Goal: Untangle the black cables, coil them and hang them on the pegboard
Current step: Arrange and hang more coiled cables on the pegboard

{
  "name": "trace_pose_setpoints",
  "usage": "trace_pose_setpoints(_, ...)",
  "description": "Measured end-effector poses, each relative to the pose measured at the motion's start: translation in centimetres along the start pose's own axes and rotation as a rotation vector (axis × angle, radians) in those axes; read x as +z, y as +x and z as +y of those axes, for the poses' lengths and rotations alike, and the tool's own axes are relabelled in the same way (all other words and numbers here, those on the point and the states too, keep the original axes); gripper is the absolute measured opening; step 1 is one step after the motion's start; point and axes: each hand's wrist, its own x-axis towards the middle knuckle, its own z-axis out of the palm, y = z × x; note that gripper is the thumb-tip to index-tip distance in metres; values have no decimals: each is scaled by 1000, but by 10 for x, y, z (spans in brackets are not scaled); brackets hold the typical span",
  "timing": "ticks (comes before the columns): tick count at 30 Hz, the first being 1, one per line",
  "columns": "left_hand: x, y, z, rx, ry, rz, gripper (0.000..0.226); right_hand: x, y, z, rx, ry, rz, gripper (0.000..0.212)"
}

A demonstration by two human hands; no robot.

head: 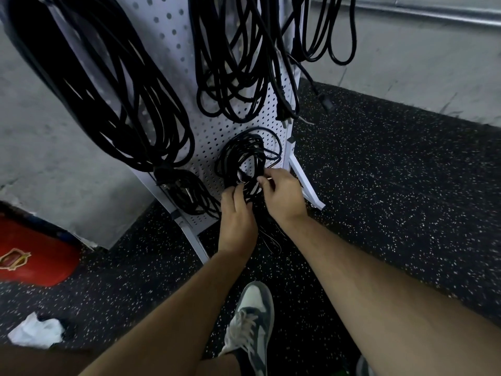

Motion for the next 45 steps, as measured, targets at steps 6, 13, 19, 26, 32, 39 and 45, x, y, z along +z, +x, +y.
trace_pose_setpoints(6, 8, -5, -4, -53, -15, -171, 42, 5, -24, 16, 7, -64, -34, 32)
trace_pose_setpoints(13, 45, -17, -19, -68, 147, -468, 54, 14, -53, 71, 91, -146, -285, 42)
trace_pose_setpoints(19, 85, -30, -48, -399, 183, -721, 54, 33, -61, 135, 288, -294, -451, 46)
trace_pose_setpoints(26, 132, -12, -66, -843, 47, -663, 67, 69, -34, 168, 418, -283, -575, 63)
trace_pose_setpoints(32, 161, 2, -69, -963, -49, -555, 69, 96, -26, 180, 573, -259, -510, 47)
trace_pose_setpoints(39, 172, -13, -64, -1024, -101, -673, 38, 94, -52, 193, 775, -172, -532, 43)
trace_pose_setpoints(45, 164, -33, -52, -978, -233, -700, 71, 87, -66, 214, 775, 12, -510, 44)
